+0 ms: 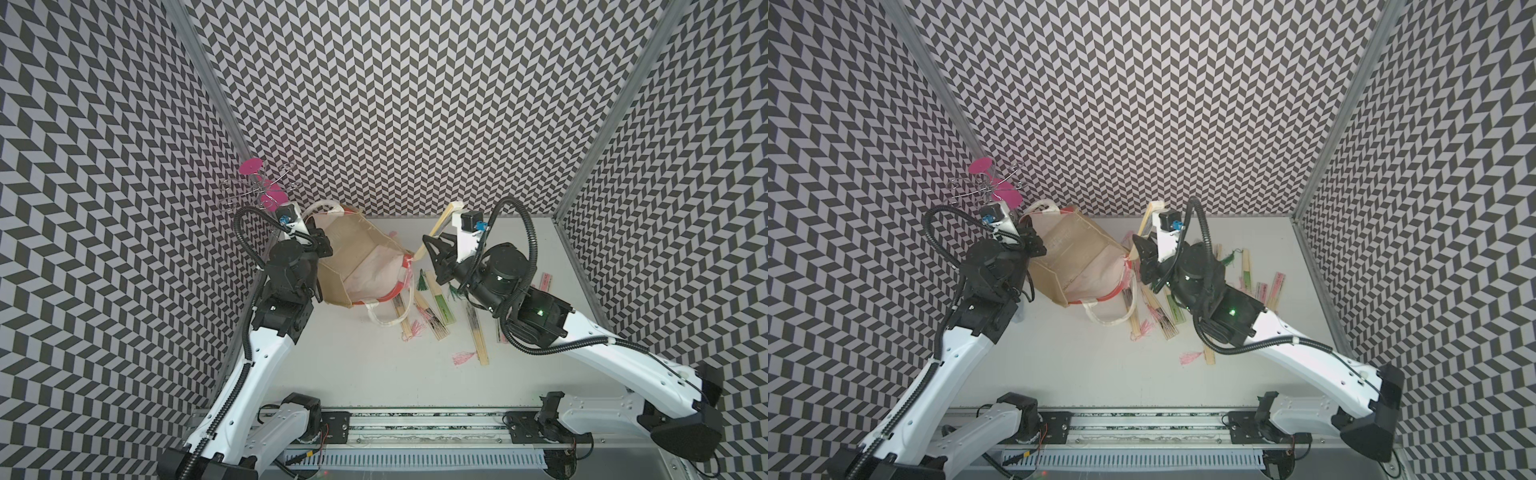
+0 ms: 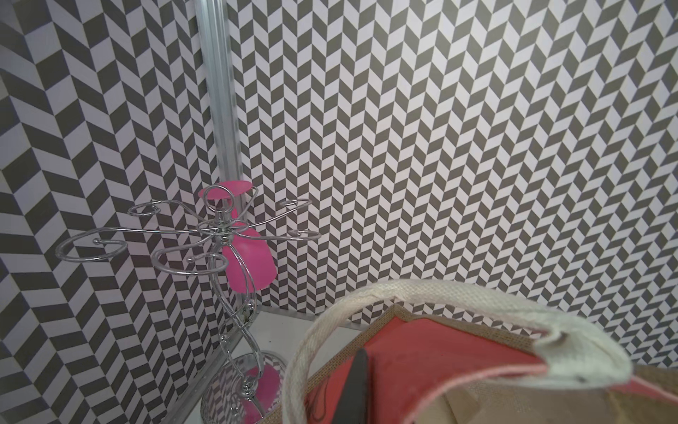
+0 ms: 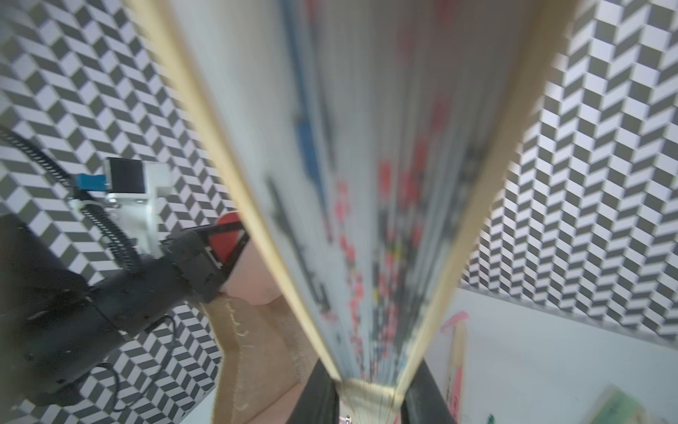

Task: Take out the folding fans from the tote bags
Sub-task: Place the canvas bag at the center of the board.

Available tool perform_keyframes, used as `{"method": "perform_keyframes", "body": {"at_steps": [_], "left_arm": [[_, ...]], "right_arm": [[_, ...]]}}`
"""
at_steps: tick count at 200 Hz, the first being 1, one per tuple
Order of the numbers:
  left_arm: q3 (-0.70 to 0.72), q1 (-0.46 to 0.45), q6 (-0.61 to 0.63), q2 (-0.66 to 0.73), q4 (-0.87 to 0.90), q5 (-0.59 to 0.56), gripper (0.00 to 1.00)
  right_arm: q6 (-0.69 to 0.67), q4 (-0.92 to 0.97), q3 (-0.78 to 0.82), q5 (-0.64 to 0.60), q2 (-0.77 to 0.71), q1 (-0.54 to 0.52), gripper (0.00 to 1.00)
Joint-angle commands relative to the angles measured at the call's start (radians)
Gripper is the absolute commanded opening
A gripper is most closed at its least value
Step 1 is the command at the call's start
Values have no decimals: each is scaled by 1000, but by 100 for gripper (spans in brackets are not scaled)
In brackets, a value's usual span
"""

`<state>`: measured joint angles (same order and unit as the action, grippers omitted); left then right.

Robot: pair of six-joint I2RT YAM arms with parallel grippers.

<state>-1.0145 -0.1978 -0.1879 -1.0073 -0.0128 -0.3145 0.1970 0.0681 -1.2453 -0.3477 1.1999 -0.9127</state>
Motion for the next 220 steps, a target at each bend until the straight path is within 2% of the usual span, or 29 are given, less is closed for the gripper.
{"method": "perform_keyframes", "body": {"at_steps": [1, 19, 40, 68, 99, 117, 196, 208, 220], "left_arm": [[-51, 83, -253, -46, 48, 107, 0], [-89, 135, -375, -93, 92, 176, 0], [-119, 151, -462, -129, 103, 203, 0], [-104, 188, -551, -161, 56, 245, 0], [-75, 247, -647, -226, 8, 342, 0], [-41, 258, -692, -254, -22, 360, 0], [38, 271, -763, -333, -81, 312, 0], [45, 272, -758, -345, -99, 298, 10], [44, 272, -736, -360, -116, 285, 12]], "right_arm": [[129, 143, 12, -35, -51, 82, 0], [181, 206, 53, -5, -88, 149, 0], [215, 266, 93, 1, -116, 197, 0], [244, 319, 147, 1, -138, 215, 0], [251, 370, 166, 58, -130, 216, 0], [240, 398, 158, 97, -121, 216, 0], [153, 582, 116, 363, 30, 205, 0], [149, 603, 119, 377, 60, 184, 0], [139, 612, 123, 364, 89, 122, 0]]}}
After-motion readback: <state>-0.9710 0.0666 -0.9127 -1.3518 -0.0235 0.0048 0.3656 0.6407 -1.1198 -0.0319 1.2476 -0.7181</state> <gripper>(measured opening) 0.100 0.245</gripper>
